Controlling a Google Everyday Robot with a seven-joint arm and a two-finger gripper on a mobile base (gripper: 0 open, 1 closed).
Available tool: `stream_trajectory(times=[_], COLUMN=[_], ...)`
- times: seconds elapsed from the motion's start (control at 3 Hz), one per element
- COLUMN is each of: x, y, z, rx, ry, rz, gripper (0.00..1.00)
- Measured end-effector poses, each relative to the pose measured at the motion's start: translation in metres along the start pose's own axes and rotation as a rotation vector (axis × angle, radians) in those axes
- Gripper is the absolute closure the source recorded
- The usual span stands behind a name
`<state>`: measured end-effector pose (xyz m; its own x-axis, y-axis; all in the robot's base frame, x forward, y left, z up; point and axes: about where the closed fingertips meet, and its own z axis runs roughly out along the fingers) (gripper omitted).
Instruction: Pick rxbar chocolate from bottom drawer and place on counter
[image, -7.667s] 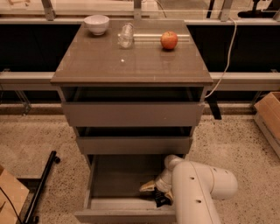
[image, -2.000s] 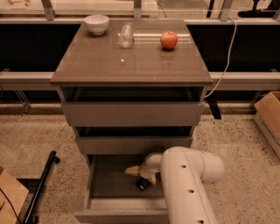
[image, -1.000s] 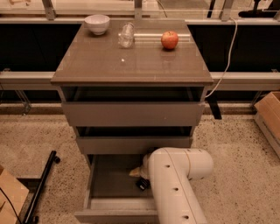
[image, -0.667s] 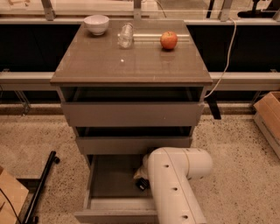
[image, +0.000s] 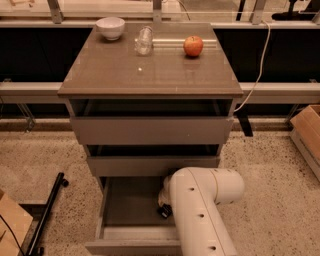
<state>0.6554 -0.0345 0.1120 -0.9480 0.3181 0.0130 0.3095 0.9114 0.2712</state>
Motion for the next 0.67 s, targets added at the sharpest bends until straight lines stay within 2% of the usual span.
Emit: stream_trajectory(times=[0.33, 0.67], x=[0.0000, 0.0000], y=[0.0006, 0.0008], z=[-0.0022, -0.0029], rx=[0.000, 0.000], ry=[0.000, 0.000], rz=[0.000, 0.000], gripper=[1.00, 1.00])
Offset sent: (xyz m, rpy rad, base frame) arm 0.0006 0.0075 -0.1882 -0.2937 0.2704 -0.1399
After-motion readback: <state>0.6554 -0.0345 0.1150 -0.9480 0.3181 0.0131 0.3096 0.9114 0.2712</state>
